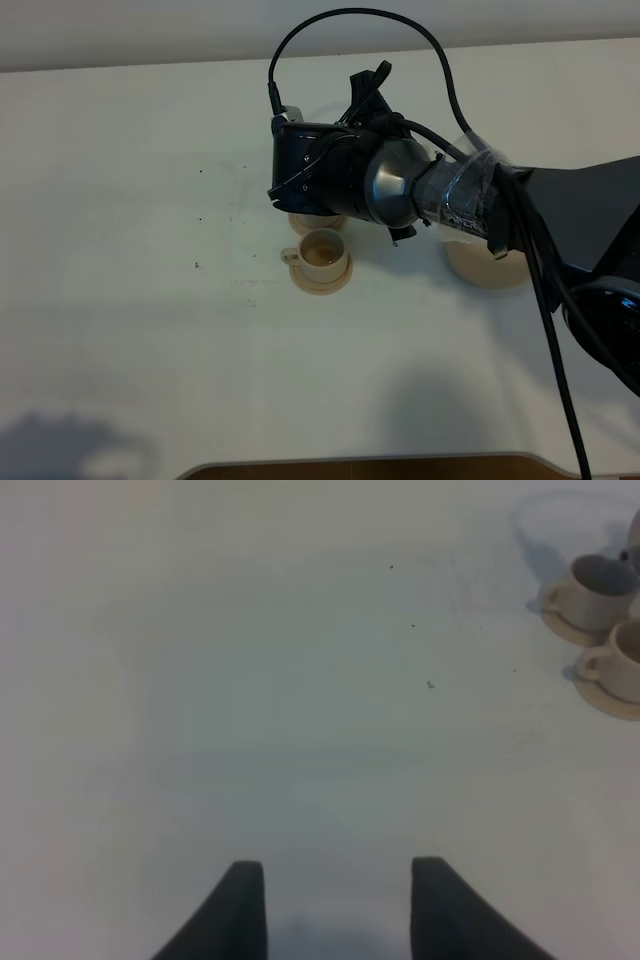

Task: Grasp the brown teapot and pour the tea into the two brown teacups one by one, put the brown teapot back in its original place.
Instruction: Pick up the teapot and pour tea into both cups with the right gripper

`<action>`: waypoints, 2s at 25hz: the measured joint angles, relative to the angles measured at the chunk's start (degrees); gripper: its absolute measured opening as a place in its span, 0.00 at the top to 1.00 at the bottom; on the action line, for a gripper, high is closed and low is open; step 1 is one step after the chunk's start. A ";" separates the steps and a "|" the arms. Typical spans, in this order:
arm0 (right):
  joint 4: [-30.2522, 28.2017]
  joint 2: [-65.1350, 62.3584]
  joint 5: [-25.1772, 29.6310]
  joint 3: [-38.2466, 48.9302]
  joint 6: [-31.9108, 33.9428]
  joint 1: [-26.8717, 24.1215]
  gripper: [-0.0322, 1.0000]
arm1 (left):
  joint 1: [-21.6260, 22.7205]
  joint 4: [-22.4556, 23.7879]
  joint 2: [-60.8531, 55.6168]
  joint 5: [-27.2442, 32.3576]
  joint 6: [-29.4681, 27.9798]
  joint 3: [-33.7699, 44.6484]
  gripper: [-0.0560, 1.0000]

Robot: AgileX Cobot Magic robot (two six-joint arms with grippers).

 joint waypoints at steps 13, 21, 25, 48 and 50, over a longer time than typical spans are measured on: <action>-4.01 0.00 0.06 0.00 -1.99 0.55 0.87 | 0.00 0.00 0.00 0.00 0.00 0.00 0.60; -6.04 0.00 -0.73 0.00 -3.52 1.25 0.87 | 0.00 0.00 0.03 0.00 0.00 0.00 0.60; -6.89 0.00 -0.73 0.00 -4.30 1.25 0.87 | 0.00 0.00 0.00 0.00 0.00 0.00 0.60; -11.76 0.00 -1.23 0.00 -11.41 1.25 0.87 | 0.00 0.00 0.03 0.00 0.00 0.00 0.60; -11.81 0.00 -1.68 0.00 -12.30 1.25 0.87 | 0.00 0.00 0.03 0.00 0.00 0.00 0.60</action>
